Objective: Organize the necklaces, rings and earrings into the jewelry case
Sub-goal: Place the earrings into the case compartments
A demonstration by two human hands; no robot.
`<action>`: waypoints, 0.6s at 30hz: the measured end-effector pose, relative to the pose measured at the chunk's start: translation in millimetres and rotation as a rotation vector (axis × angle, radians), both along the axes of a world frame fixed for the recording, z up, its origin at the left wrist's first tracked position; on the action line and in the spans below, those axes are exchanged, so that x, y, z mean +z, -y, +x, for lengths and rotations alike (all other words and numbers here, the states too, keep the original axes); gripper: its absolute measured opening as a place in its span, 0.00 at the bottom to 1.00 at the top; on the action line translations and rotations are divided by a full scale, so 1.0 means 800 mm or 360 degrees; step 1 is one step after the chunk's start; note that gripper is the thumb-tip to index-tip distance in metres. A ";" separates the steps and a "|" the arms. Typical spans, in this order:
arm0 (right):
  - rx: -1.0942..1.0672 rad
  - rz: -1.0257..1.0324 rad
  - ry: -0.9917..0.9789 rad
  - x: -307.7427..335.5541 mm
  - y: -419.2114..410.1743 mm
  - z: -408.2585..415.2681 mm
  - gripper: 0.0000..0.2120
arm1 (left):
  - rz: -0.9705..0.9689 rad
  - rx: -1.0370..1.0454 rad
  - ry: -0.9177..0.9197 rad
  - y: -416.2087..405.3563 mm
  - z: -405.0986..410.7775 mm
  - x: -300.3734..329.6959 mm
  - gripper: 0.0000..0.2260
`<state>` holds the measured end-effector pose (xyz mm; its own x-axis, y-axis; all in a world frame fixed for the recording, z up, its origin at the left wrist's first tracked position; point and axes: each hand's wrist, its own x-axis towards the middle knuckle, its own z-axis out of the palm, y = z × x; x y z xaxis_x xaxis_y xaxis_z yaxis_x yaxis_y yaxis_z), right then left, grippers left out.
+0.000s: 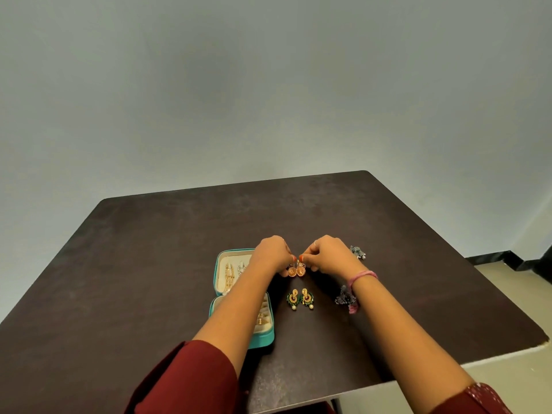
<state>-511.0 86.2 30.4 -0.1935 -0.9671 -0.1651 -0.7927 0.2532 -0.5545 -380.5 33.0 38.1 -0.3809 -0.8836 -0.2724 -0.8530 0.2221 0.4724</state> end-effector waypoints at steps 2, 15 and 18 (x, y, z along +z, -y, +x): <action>0.0028 0.0061 0.0002 0.001 0.008 0.000 0.07 | 0.0028 0.0007 0.0026 0.001 -0.001 -0.001 0.09; 0.0043 0.0150 0.0225 0.005 0.006 0.002 0.07 | 0.0013 -0.0066 -0.0098 0.002 0.004 -0.007 0.11; 0.0033 0.0040 0.0281 0.008 -0.002 0.003 0.10 | 0.0004 -0.0048 -0.0215 -0.003 0.009 -0.005 0.09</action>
<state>-508.6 87.5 36.6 -0.1393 -0.9657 -0.2191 -0.6888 0.2534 -0.6792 -373.5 35.1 34.3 -0.4409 -0.8705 -0.2187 -0.7744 0.2458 0.5829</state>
